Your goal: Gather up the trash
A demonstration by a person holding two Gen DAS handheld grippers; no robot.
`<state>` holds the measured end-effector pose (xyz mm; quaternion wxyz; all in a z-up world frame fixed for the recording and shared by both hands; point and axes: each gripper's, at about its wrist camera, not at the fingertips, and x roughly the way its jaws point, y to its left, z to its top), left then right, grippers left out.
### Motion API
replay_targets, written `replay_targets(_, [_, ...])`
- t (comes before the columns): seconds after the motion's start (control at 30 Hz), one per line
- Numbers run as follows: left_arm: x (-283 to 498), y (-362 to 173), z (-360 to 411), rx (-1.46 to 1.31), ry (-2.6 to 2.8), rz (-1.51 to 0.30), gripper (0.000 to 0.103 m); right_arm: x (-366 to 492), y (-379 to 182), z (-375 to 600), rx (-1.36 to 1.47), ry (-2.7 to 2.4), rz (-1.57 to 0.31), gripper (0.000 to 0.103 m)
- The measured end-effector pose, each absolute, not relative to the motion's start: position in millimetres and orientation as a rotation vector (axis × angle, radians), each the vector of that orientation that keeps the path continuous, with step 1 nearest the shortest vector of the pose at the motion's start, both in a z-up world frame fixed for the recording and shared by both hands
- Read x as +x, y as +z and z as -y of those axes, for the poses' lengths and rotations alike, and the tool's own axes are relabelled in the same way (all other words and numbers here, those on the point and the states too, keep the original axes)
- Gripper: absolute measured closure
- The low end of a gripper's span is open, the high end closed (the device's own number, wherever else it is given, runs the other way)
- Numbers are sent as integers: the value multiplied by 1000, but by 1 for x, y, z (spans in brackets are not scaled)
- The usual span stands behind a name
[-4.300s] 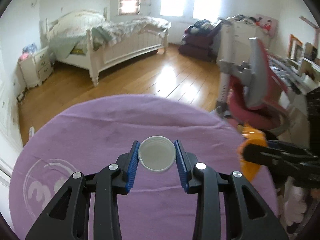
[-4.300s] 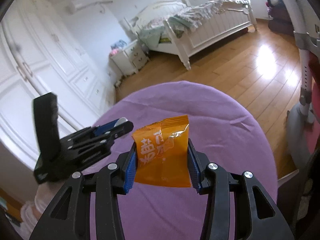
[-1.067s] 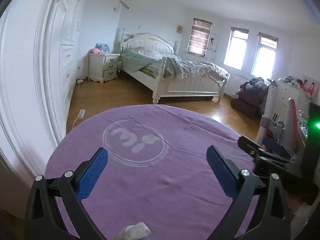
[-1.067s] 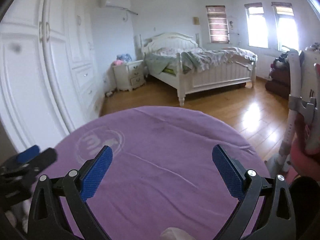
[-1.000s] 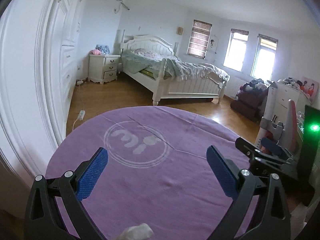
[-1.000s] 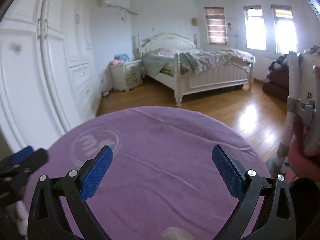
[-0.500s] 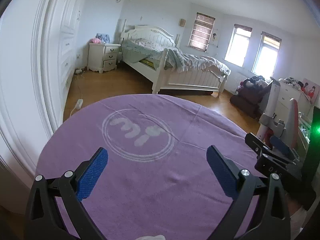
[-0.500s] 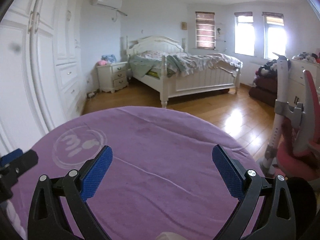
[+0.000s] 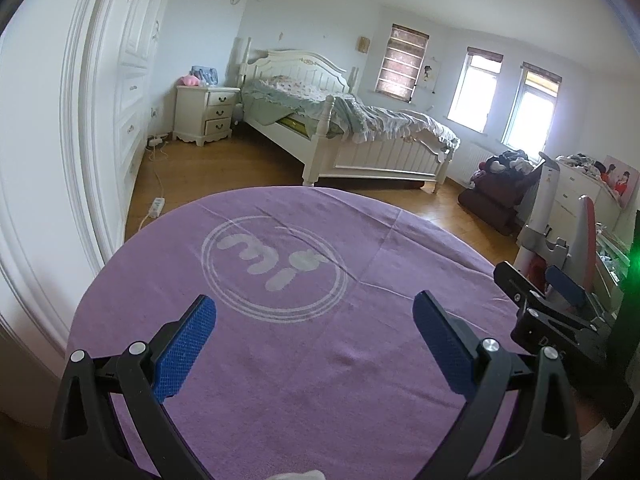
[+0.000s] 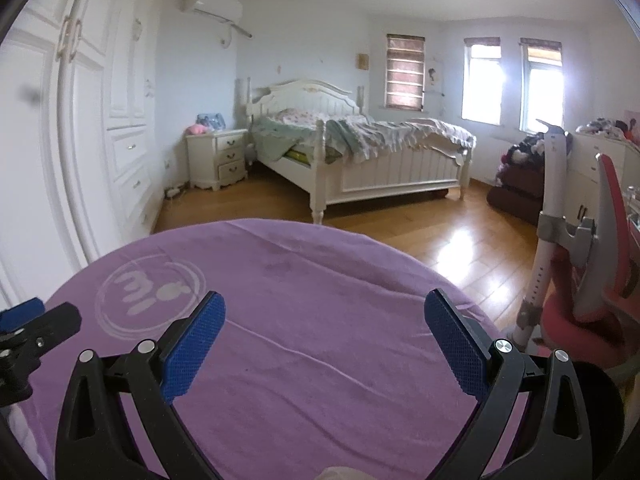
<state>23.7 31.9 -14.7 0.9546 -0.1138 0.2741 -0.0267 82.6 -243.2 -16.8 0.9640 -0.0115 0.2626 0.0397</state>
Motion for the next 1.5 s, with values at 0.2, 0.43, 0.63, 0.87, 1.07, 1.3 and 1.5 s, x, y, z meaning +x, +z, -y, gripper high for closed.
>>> replay_targets(0.2, [23,-14,-31,-228,-54,-558,5,83,-15,248,-18,77,-527,5])
replay_targets(0.43, [26,-15,-34,-231,-51,-571,5,81,-12,247,-14,75,-519,5])
replay_targets(0.63, [27,-13,-34,-224,-48,-570,5,81,-10,250,-8,71,-522,5])
replay_targets(0.87, [29,-12,-30,-209,-53,-575,5,82,-9,254,3,69,-522,5])
replay_targets(1.07, [31,-12,-30,-204,-56,-582,5,84,-8,254,7,69,-523,5])
replay_targets(1.3, [32,-13,-28,-195,-55,-581,5,84,-8,254,10,68,-521,5])
replay_targets(1.5, [31,-14,-28,-194,-56,-580,5,84,-7,254,9,67,-522,5])
